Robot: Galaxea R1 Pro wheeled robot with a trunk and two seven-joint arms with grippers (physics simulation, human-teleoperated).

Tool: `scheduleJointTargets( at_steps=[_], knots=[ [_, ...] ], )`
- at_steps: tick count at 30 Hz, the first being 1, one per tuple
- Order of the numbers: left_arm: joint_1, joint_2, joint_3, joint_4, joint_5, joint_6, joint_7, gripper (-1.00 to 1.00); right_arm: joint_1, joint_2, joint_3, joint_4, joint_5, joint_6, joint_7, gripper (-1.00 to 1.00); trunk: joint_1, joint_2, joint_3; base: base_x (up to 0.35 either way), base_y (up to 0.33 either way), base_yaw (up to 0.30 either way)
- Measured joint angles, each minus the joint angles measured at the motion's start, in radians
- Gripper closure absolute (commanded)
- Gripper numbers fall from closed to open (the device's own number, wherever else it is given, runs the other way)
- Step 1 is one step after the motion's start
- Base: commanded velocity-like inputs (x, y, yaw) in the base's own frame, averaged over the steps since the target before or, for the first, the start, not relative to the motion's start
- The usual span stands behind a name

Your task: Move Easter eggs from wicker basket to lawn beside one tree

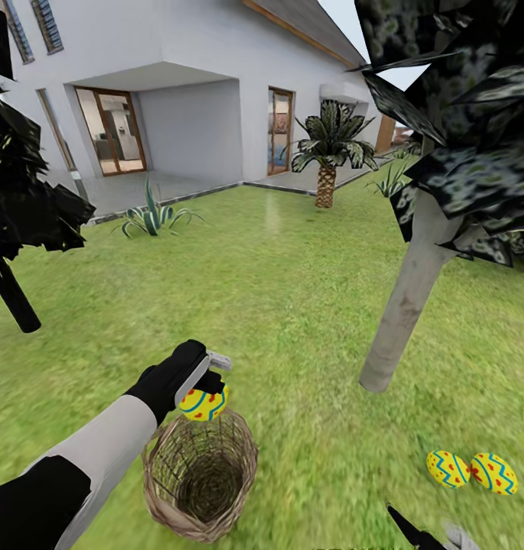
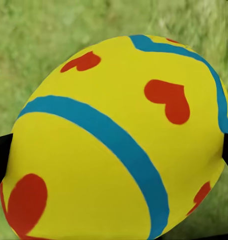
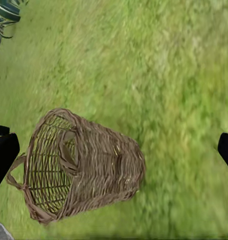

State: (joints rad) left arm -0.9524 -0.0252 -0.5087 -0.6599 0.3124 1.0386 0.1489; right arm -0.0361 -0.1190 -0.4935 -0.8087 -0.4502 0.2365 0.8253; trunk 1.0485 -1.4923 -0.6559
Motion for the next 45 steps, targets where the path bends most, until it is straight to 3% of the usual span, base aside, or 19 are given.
scheduleJointTargets(
  at_steps=[4, 8, 13, 19, 30, 45],
  knots=[
    [0.0, 0.0, 0.0, -0.002, 0.0, 0.0, 0.002, 1.0, 0.0, -0.005, 0.0, 0.082, 0.0, -0.083, -0.001, -1.0, -0.015, 0.028, 0.013, 0.0, 0.0, -0.267],
    [0.001, 0.0, 0.0, -0.002, -0.001, 0.0, 0.002, 1.0, 0.0, -0.007, -0.004, 0.102, -0.001, -0.106, -0.001, -1.0, -0.031, 0.056, 0.025, 0.0, 0.0, -0.272],
    [0.001, 0.0, -0.002, -0.003, -0.001, -0.002, 0.012, 1.0, 0.0, -0.005, -0.002, 0.107, 0.0, -0.11, -0.002, -1.0, -0.05, 0.091, 0.041, 0.0, 0.0, -0.272],
    [0.001, -0.001, 0.0, -0.003, 0.0, -0.01, 0.072, 1.0, 0.0, -0.005, -0.008, 0.109, -0.001, -0.11, -0.003, -1.0, -0.073, 0.133, 0.06, 0.0, 0.0, -0.272],
    [0.001, -0.002, -0.006, -0.002, 0.001, -0.014, 0.089, 1.0, 0.0, -0.005, -0.009, 0.109, -0.001, -0.112, -0.002, -1.0, -0.115, 0.21, 0.094, 0.0, 0.0, -0.26],
    [0.002, -0.002, -0.009, -0.001, 0.001, -0.015, 0.086, 1.0, 0.0, -0.007, -0.008, 0.109, -0.009, -0.113, -0.001, -1.0, -0.173, 0.315, 0.141, 0.0, 0.0, -0.019]
  ],
)
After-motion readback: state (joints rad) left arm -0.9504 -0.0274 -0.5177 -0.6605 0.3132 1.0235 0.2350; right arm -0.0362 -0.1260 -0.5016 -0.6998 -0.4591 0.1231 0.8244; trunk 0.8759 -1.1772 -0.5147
